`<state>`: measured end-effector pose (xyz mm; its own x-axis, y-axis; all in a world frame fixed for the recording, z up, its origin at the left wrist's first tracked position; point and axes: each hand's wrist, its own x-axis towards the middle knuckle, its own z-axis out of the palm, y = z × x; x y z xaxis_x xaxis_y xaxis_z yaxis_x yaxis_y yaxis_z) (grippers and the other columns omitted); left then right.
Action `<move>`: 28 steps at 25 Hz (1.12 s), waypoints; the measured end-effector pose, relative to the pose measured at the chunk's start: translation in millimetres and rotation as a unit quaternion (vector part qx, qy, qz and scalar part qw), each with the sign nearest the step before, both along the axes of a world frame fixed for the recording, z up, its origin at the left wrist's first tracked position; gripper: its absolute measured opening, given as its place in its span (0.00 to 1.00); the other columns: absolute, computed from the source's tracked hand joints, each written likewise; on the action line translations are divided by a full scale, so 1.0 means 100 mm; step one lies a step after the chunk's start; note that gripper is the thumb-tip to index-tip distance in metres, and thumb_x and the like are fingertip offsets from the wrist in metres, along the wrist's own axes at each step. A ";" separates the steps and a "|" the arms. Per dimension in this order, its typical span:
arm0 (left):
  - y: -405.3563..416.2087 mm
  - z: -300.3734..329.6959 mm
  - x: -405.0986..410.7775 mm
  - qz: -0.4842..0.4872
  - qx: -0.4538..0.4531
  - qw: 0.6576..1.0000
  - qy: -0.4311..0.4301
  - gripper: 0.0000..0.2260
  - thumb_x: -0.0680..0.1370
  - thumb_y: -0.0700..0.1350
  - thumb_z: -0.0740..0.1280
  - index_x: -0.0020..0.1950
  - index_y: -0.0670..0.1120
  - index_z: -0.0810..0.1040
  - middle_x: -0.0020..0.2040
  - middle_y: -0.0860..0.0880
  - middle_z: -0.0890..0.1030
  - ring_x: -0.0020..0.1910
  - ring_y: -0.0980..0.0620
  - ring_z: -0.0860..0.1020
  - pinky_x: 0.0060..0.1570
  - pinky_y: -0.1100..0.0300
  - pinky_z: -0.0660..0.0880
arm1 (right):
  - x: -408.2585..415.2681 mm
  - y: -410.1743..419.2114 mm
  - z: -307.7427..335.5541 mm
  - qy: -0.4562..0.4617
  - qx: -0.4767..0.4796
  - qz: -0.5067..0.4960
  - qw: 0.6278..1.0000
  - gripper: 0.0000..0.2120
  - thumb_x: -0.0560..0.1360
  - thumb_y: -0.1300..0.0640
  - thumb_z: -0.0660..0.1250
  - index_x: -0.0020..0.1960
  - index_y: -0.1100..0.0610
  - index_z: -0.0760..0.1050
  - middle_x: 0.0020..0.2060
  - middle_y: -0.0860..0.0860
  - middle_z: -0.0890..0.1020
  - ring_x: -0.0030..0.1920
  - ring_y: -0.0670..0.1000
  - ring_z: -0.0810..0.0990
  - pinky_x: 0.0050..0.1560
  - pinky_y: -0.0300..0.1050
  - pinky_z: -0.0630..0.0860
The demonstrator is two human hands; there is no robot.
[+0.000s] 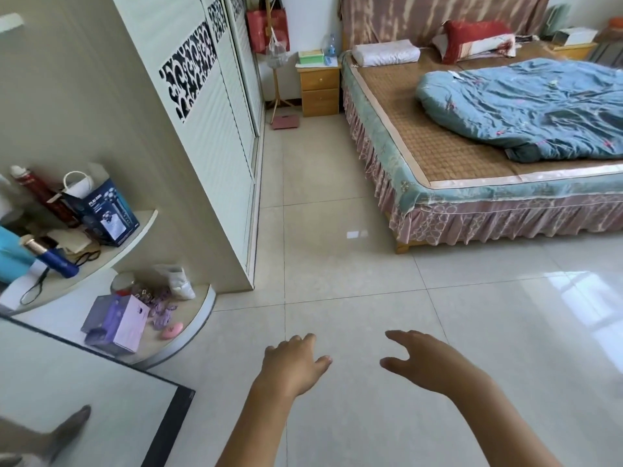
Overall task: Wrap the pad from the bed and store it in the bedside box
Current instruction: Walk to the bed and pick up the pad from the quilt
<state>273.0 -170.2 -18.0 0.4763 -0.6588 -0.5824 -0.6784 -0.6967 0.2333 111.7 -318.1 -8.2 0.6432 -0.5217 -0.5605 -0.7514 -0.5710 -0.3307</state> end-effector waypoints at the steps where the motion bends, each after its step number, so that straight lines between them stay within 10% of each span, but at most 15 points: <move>1: -0.19 -0.02 0.14 -0.005 -0.005 1.000 0.007 0.24 0.79 0.59 0.53 0.71 0.48 0.63 0.68 0.45 0.72 0.66 0.45 0.70 0.64 0.50 0.64 | 0.14 -0.16 -0.02 -0.004 0.004 -0.009 1.000 0.27 0.75 0.40 0.59 0.72 0.46 0.60 0.65 0.49 0.73 0.66 0.50 0.70 0.65 0.48 0.69; 28: -5.27 0.01 4.81 -0.059 -0.013 0.998 -0.003 0.23 0.79 0.59 0.53 0.68 0.47 0.66 0.64 0.44 0.74 0.63 0.43 0.73 0.61 0.50 0.67 | 4.88 -5.09 0.01 0.008 0.004 -0.005 1.000 0.28 0.75 0.41 0.60 0.71 0.49 0.62 0.67 0.54 0.73 0.66 0.55 0.72 0.63 0.51 0.71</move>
